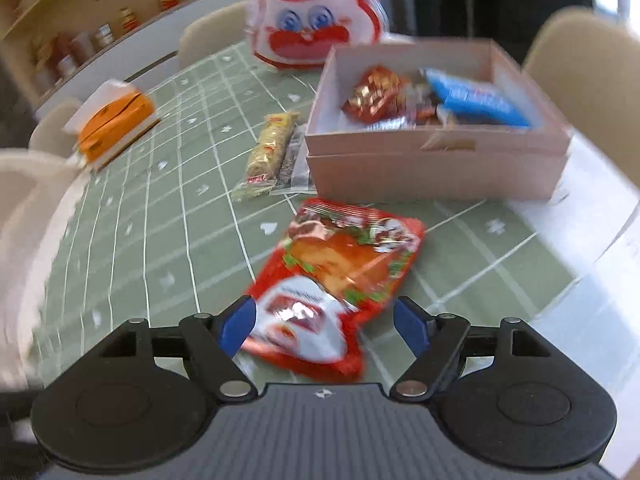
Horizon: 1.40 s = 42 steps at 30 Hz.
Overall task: Organize snacks
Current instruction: 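Lift the red packet and the wrapped bun over the pink box with both grippers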
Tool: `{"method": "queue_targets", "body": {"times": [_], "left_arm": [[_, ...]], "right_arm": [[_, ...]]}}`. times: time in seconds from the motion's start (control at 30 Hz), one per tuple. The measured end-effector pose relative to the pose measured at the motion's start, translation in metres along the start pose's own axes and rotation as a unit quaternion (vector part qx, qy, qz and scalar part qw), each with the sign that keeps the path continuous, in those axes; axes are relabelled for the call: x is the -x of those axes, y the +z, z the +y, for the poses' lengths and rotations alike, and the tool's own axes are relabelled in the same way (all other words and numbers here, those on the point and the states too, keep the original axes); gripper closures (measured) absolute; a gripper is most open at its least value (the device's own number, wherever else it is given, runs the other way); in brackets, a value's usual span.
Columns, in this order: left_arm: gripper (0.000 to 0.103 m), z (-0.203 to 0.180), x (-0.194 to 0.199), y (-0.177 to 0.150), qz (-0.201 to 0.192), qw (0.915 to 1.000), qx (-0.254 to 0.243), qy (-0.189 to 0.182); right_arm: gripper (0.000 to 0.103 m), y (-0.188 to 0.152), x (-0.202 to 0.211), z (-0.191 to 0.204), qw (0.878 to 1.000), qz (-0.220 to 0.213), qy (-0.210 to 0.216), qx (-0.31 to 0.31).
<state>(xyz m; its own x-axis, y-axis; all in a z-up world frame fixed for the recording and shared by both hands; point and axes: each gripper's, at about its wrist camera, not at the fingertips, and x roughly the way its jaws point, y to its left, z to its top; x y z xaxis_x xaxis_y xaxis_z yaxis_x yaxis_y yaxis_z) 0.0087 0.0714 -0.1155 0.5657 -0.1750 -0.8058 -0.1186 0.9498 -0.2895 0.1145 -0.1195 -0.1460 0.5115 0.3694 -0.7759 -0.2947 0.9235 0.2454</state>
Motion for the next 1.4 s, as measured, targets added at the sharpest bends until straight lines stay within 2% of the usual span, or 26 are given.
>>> {"method": "queue_targets", "body": {"times": [0.1,0.13,0.2,0.27,0.33,0.47,0.5,0.57,0.73,0.87,0.97,1.07,1.27,1.33,1.4], "left_arm": [[0.042,0.001,0.004,0.000,-0.002,1.0000,-0.003,0.004],[0.042,0.001,0.005,0.000,-0.003,1.0000,-0.003,0.005],[0.042,0.003,0.008,0.000,-0.005,1.0000,-0.001,0.007],[0.042,0.004,0.010,-0.001,-0.008,0.9999,0.002,0.009],[0.042,0.005,0.011,-0.001,-0.010,0.9999,0.005,0.009],[0.042,0.005,0.011,-0.002,-0.010,0.9999,0.011,0.008],[0.042,0.004,0.011,-0.002,-0.009,0.9999,0.011,0.008],[0.042,-0.001,0.009,0.000,-0.005,0.9999,0.007,0.005],[0.042,-0.025,0.003,0.005,0.006,0.9997,-0.023,-0.005],[0.042,-0.050,-0.001,0.016,0.008,0.9989,-0.044,-0.016],[0.042,-0.065,0.007,0.035,-0.009,0.9980,-0.047,-0.040],[0.042,-0.083,0.026,0.074,-0.056,0.9955,-0.055,-0.053],[0.042,-0.135,0.046,0.155,-0.150,0.9814,-0.111,-0.044],[0.042,-0.151,0.033,0.179,-0.161,0.9789,-0.118,-0.043],[0.042,-0.164,0.006,0.197,-0.146,0.9815,-0.113,-0.049]], "right_arm": [[0.024,0.012,-0.024,0.012,0.999,0.010,-0.032,-0.013],[0.018,0.015,-0.031,0.017,0.999,0.012,-0.041,-0.005],[0.009,0.014,-0.040,0.032,0.998,0.009,-0.060,0.032],[0.008,0.006,-0.047,0.047,0.992,0.007,-0.085,0.088],[0.009,-0.003,-0.042,0.053,0.989,-0.008,-0.080,0.122],[0.015,-0.017,-0.027,0.045,0.986,0.004,-0.042,0.163],[0.023,-0.019,-0.022,0.044,0.984,0.004,-0.039,0.175],[0.025,-0.023,-0.011,0.039,0.981,0.006,-0.036,0.192],[0.031,-0.020,0.020,0.009,0.987,0.003,-0.021,0.162],[0.032,-0.011,0.053,-0.016,0.991,-0.024,-0.013,0.135],[0.033,0.009,0.078,-0.030,0.990,-0.057,-0.008,0.128],[0.033,0.045,0.110,-0.044,0.986,-0.109,-0.002,0.128],[0.033,0.135,0.164,-0.064,0.969,-0.200,0.021,0.145],[0.033,0.163,0.175,-0.069,0.962,-0.223,0.026,0.156],[0.033,0.188,0.178,-0.074,0.957,-0.237,0.026,0.165]]}}
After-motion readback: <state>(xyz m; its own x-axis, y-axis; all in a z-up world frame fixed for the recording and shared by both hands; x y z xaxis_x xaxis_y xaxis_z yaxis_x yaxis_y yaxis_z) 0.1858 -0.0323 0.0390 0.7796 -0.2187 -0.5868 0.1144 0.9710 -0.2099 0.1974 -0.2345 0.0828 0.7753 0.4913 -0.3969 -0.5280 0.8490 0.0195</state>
